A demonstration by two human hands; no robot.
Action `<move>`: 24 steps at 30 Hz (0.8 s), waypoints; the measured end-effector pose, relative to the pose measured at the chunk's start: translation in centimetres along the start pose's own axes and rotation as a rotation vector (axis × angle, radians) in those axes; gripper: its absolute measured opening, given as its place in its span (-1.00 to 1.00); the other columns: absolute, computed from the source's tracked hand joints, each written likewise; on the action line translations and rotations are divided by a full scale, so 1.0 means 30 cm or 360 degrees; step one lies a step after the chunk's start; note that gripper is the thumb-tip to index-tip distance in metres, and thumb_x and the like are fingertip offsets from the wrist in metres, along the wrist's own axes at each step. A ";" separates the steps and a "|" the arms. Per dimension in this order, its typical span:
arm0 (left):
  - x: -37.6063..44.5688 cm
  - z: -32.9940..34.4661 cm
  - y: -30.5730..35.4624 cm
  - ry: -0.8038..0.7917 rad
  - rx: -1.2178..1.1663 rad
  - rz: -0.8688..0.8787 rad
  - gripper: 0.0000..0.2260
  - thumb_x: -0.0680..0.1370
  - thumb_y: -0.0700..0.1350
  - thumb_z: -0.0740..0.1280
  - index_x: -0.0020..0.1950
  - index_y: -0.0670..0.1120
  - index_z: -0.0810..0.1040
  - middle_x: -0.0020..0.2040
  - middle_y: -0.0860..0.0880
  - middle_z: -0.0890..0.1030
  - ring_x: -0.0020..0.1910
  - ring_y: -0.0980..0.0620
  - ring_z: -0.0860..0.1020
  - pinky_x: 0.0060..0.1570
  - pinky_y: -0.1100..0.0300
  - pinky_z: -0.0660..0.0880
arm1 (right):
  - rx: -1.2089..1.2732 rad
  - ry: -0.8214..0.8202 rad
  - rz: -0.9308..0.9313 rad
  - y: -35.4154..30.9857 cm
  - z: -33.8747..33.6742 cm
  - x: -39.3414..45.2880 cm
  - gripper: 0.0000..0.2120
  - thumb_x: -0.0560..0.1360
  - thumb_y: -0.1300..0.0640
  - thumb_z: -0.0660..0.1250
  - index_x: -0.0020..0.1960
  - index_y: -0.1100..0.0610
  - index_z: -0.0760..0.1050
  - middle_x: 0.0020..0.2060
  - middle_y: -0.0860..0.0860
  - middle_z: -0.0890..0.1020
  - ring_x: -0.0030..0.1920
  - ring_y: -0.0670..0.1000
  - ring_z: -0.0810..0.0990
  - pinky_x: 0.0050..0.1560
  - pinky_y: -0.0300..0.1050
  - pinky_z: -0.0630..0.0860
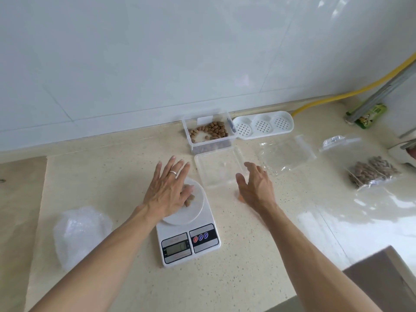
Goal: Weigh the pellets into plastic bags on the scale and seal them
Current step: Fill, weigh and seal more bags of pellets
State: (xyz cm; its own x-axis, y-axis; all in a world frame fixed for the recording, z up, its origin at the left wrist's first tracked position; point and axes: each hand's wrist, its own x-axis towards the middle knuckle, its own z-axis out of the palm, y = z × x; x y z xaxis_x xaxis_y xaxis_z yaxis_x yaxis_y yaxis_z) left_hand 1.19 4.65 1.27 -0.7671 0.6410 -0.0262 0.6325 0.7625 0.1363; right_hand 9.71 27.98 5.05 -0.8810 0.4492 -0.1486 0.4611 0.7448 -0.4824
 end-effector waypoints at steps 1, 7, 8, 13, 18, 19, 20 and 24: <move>0.034 -0.002 0.016 -0.0019 -0.0007 0.0028 -0.41 0.62 0.20 -0.05 0.54 -0.12 0.19 0.51 -0.12 0.28 0.55 -0.13 0.09 0.49 -0.15 0.00 | 0.0089 -0.0014 0.0082 0.025 -0.011 -0.001 -0.58 0.61 0.03 0.24 0.42 0.16 0.37 0.27 0.16 0.55 0.24 0.17 0.51 0.24 0.08 0.45; 0.239 -0.035 0.127 -0.0261 -0.0126 0.0114 -0.59 0.63 0.05 0.12 0.43 -0.09 0.31 0.37 -0.12 0.43 0.35 -0.11 0.36 0.31 -0.03 0.28 | 0.0585 -0.0259 0.0477 0.116 -0.007 -0.040 -0.67 0.56 0.00 0.30 0.25 0.16 0.52 -0.01 0.04 0.64 -0.03 0.06 0.63 -0.10 -0.14 0.55; 0.265 -0.038 0.143 -0.0348 -0.0177 0.0075 -0.60 0.63 0.04 0.12 0.43 -0.09 0.31 0.36 -0.12 0.43 0.34 -0.11 0.38 0.29 -0.03 0.30 | 0.0658 -0.0290 0.0516 0.121 0.003 -0.046 -0.65 0.55 -0.03 0.32 0.23 0.16 0.52 -0.01 0.03 0.65 -0.07 0.04 0.64 -0.13 -0.14 0.56; 0.320 -0.032 0.183 -0.0704 -0.0681 -0.0176 -0.59 0.60 0.00 0.19 0.44 -0.08 0.38 0.32 -0.14 0.52 0.27 -0.10 0.49 0.25 0.10 0.41 | 0.0977 -0.0552 0.0589 0.100 0.038 -0.068 -0.69 0.51 0.05 0.43 0.17 0.17 0.50 -0.10 0.05 0.71 -0.13 0.00 0.70 -0.06 -0.09 0.62; 0.315 -0.109 0.179 -0.0557 -0.0863 -0.0171 -0.70 0.53 0.06 0.32 0.20 -0.05 0.55 0.05 -0.06 0.62 0.02 0.00 0.58 0.06 0.14 0.50 | 0.1143 -0.0602 0.0617 0.046 0.002 -0.051 -0.80 0.49 0.26 0.43 0.10 0.19 0.54 -0.12 0.12 0.71 -0.22 -0.01 0.65 -0.15 -0.15 0.58; 0.316 -0.134 0.173 -0.0505 -0.0924 -0.0165 -0.75 0.53 0.05 0.33 0.10 -0.06 0.58 -0.03 -0.03 0.62 -0.04 0.03 0.58 0.00 0.14 0.51 | 0.1169 -0.0581 0.0596 0.032 -0.017 -0.043 -0.83 0.49 0.26 0.42 0.08 0.18 0.55 -0.13 0.12 0.71 -0.21 -0.01 0.64 -0.15 -0.15 0.57; 0.317 -0.164 0.168 -0.0445 -0.0983 -0.0158 -0.79 0.54 0.04 0.34 0.02 -0.09 0.59 -0.12 -0.01 0.60 -0.13 0.06 0.56 -0.08 0.15 0.50 | 0.1197 -0.0548 0.0565 0.015 -0.039 -0.037 -0.85 0.49 0.27 0.41 0.06 0.17 0.57 -0.14 0.11 0.70 -0.21 -0.01 0.62 -0.15 -0.14 0.56; 0.308 -0.302 0.161 -0.0177 -0.1287 -0.0160 -0.70 0.58 -0.02 0.30 -0.24 -0.19 0.46 -0.41 0.06 0.41 -0.42 0.11 0.38 -0.32 0.20 0.36 | 0.1390 -0.0396 0.0415 -0.063 -0.132 -0.015 -0.94 0.51 0.26 0.38 -0.03 0.20 0.60 -0.24 0.05 0.66 -0.26 -0.03 0.56 -0.19 -0.13 0.51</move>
State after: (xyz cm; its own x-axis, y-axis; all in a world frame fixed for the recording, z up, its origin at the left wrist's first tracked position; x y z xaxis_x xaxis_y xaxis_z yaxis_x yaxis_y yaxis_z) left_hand -3.82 13.45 10.66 -0.7741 0.6103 -0.1684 0.2560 0.5450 0.7984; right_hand 9.65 28.33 9.46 -0.8050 0.3563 -0.4744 0.4931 -0.0428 -0.8689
